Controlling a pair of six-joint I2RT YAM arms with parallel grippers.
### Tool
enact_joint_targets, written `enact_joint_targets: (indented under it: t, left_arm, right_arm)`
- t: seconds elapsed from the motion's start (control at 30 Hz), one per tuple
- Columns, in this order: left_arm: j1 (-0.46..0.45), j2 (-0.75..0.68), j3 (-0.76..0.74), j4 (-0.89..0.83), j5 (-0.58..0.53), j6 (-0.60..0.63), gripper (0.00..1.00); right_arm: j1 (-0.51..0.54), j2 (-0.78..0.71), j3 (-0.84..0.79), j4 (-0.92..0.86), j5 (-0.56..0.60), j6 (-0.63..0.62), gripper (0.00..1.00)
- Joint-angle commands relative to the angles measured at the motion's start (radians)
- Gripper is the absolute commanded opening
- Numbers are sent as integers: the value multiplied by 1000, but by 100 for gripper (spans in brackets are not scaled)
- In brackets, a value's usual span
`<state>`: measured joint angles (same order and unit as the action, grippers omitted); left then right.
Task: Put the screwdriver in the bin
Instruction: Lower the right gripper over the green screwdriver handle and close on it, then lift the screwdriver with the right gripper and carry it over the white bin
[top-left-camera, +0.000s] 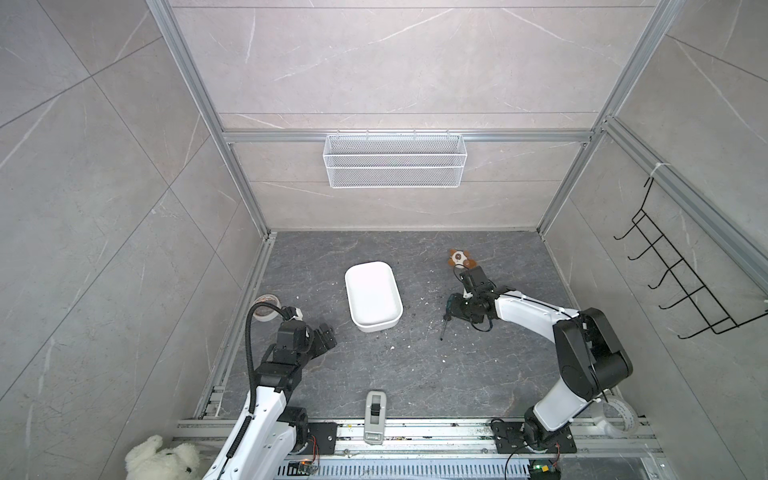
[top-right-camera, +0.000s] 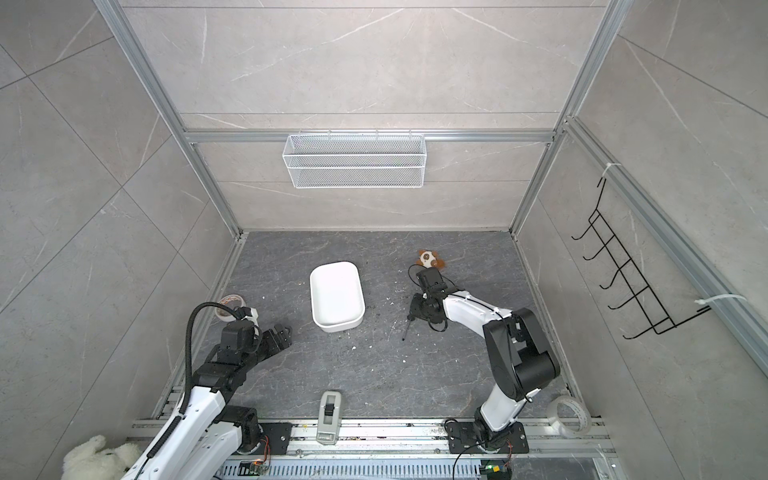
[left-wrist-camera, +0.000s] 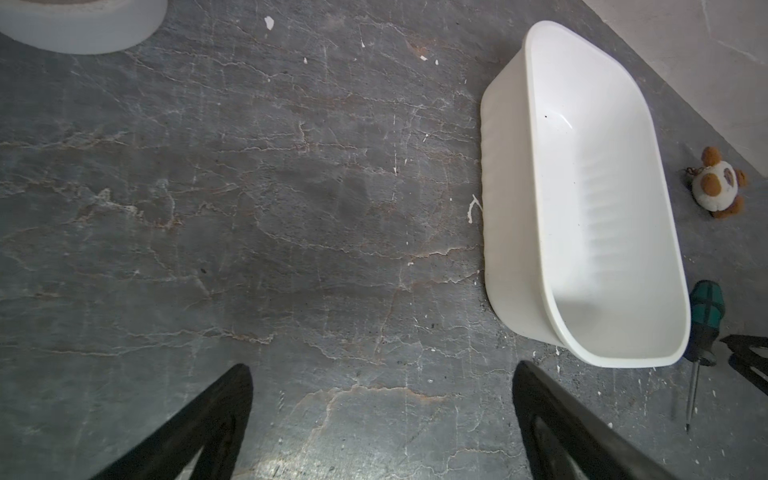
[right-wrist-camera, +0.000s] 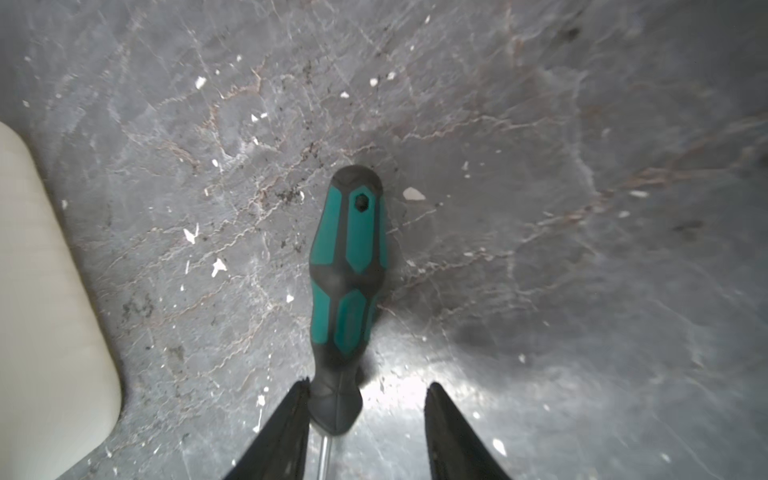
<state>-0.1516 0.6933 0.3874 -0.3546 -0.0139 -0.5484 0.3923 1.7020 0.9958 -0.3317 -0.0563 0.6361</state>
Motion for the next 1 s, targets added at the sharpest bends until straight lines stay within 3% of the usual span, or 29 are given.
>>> enact_joint_targets:
  t: [0.0,0.43,0.53,0.97]
  left_arm:
    - [0,-10,5,42,29,27,100]
    - [1,7,7,43,16,20,100]
    - [0,4,6,43,16,19,100]
    - [1,-3,2,43,12,17,100]
  right_arm:
    - [19,29,35,-16,-11,8,48]
    - [31,91,56,-21,-4,11,46]
    - [31,103,57,-15,-12,17,35]
    - [32,93,28,7,-42,21,22]
